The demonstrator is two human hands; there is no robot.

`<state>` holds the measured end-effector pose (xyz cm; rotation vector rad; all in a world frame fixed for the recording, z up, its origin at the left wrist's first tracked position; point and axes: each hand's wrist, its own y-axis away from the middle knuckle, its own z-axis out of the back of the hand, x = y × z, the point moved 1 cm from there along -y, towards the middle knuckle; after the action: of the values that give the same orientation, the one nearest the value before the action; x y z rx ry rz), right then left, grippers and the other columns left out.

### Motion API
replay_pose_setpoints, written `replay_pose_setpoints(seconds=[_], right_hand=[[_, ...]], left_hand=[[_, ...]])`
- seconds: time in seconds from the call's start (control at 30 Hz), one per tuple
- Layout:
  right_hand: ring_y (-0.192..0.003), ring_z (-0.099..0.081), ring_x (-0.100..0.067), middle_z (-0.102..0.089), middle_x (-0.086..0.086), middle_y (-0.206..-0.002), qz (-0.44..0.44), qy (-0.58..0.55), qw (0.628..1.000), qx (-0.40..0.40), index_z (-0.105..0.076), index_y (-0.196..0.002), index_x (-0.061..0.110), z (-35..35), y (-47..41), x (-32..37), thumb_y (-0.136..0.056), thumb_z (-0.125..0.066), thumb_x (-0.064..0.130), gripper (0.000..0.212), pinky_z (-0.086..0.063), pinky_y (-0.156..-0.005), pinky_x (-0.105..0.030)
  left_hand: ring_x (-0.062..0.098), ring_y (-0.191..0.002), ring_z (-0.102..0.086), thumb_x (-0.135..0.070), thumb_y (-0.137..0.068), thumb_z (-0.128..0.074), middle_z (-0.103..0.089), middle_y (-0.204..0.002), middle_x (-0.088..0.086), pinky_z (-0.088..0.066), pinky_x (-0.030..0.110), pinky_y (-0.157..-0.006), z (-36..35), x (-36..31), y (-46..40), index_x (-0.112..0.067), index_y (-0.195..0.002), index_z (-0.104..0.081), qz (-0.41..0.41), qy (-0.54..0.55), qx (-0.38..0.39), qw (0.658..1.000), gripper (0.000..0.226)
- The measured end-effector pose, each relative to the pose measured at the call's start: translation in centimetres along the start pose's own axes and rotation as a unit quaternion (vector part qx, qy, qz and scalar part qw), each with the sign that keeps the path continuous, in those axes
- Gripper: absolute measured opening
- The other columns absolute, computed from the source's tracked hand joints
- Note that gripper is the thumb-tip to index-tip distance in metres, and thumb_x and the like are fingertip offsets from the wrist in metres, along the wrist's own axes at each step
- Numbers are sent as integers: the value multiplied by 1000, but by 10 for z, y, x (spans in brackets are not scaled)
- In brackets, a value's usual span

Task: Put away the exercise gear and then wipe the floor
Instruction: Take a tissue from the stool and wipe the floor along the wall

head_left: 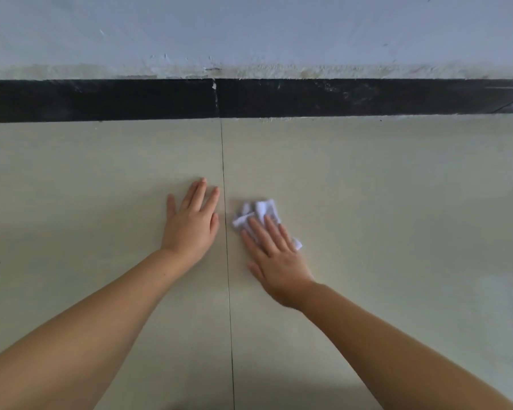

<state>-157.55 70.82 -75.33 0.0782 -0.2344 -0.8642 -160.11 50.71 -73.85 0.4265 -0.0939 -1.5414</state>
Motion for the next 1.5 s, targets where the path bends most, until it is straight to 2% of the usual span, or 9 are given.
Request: replay_pose_setpoints(seconds=[0.1,0.27,0.4,0.6,0.73,0.93,1.07,1.3,1.5], right_hand=[[-142,-26,-34,-29,-11,-154,50,7,999,18,-34,-147,18,8,9,-39,-94,-33,37,55,-22,-116,-41],[-141,-6,-49,-12,-24,-156,-312,-9,950,13,-16,-149,-2,29,36,-199,-96,-13,50,74,-11,-116,-57],[-144,4,-42,1,-22,-157,-514,-111,850,11,-7,-152,6,52,-17,-186,-102,-22,35,60,5,-116,-46],[-146,10,-30,4,-6,-160,-126,-79,988,27,-6,-153,16,30,-114,-30,-99,-10,40,59,7,-120,-42],[-146,6,-26,1,-1,-160,140,27,984,102,-4,-152,23,42,-113,-77,-95,-7,44,61,3,-119,-39],[-145,14,-32,18,-8,-158,-233,16,960,158,16,-150,22,83,-31,-241,-96,-14,55,70,-7,-119,-50],[-143,12,-42,13,-14,-158,-384,-1,917,111,9,-151,9,65,-46,-222,-96,-13,58,77,-4,-117,-54],[-144,17,-36,16,-10,-158,-83,-35,989,115,4,-152,17,37,-87,-35,-101,-22,44,63,7,-118,-48],[-145,16,-25,16,-2,-159,88,-5,986,143,8,-151,24,51,-83,-78,-103,-18,39,57,5,-120,-38]], left_hand=[[32,-127,-49,-31,-84,-30,-48,-139,19,-39,65,-91,0,3,0,-9,-129,-55,-5,-7,4,1000,56],[30,-129,-48,-32,-87,-31,-46,-141,18,-39,63,-92,0,2,1,-11,-130,-54,-4,-14,-12,1000,53],[32,-125,-51,-30,-89,-47,-48,-139,20,-42,63,-88,-1,6,-1,-9,-129,-55,-23,-48,-24,998,46],[33,-117,-58,-34,-68,-77,-55,-131,22,-49,58,-78,0,5,-4,-7,-122,-61,-21,-92,-1,996,63],[34,-116,-58,-32,-68,-79,-55,-130,23,-49,60,-77,0,5,-4,-6,-122,-60,-25,-100,-3,995,63],[27,-144,-20,-44,-93,-48,-15,-156,16,-34,52,-103,12,7,-6,-14,-148,-25,-38,-109,24,993,67],[24,-147,-4,-50,-95,-37,0,-159,12,-28,48,-108,15,6,-6,-18,-151,-8,-39,-139,73,987,71],[24,-147,-5,-47,-97,-32,-3,-158,13,-28,44,-111,16,-7,-10,-15,-150,-11,5,-103,76,992,65],[23,-147,6,-53,-94,-29,5,-159,11,-10,53,-115,2,-24,-4,-15,-151,-3,91,-67,71,991,73]])
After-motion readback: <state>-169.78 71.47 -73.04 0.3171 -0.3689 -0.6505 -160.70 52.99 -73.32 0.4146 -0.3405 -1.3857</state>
